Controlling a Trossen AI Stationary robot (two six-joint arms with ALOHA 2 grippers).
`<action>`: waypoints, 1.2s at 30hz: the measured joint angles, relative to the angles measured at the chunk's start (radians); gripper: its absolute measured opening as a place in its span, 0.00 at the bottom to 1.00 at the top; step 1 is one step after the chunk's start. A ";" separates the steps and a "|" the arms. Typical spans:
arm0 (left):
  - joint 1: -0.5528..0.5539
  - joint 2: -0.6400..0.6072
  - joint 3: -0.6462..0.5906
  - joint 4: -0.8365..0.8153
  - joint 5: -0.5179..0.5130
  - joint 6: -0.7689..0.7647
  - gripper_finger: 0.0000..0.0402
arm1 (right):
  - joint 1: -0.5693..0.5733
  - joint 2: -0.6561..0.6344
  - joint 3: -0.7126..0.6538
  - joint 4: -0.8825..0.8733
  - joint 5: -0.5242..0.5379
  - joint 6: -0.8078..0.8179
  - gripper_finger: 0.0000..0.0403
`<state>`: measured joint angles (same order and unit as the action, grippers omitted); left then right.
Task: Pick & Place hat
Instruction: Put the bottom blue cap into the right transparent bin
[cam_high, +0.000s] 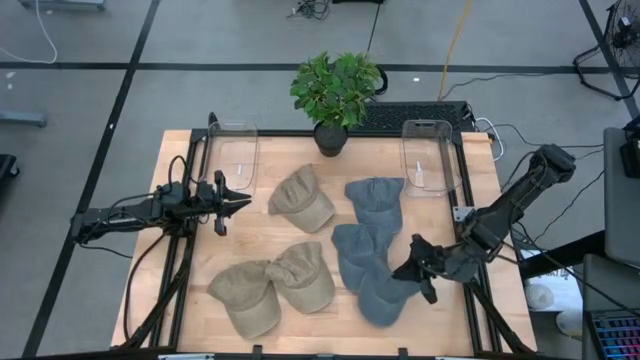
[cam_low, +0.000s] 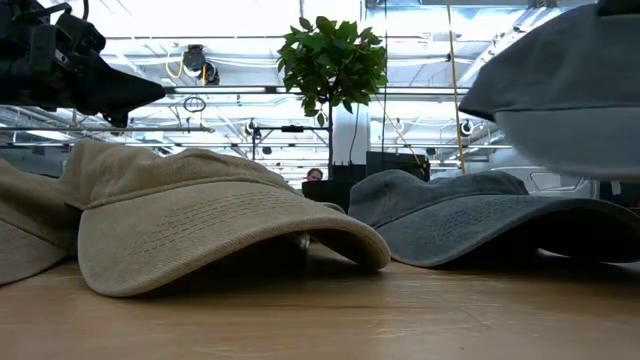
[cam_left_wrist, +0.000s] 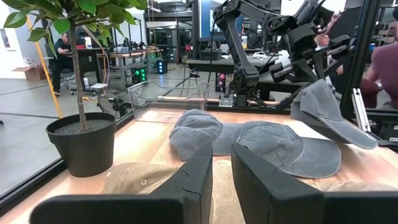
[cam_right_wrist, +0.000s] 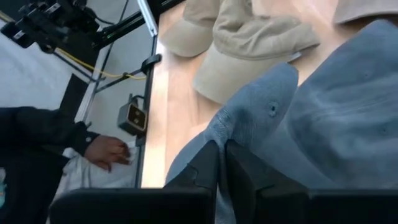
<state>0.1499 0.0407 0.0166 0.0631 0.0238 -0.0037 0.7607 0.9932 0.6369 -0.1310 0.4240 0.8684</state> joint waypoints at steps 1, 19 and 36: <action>0.000 0.000 0.000 0.000 0.000 0.000 0.17 | -0.007 0.000 0.000 0.000 0.000 -0.002 0.04; 0.000 0.000 0.000 0.000 0.000 0.000 0.17 | -0.110 0.025 0.000 -0.130 -0.059 0.020 0.75; 0.000 0.000 0.000 0.000 0.000 0.000 0.17 | -0.211 -0.126 -0.073 -0.410 -0.356 0.322 0.79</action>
<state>0.1500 0.0409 0.0166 0.0633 0.0238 -0.0040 0.5499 0.8673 0.5637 -0.5410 0.0675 1.1900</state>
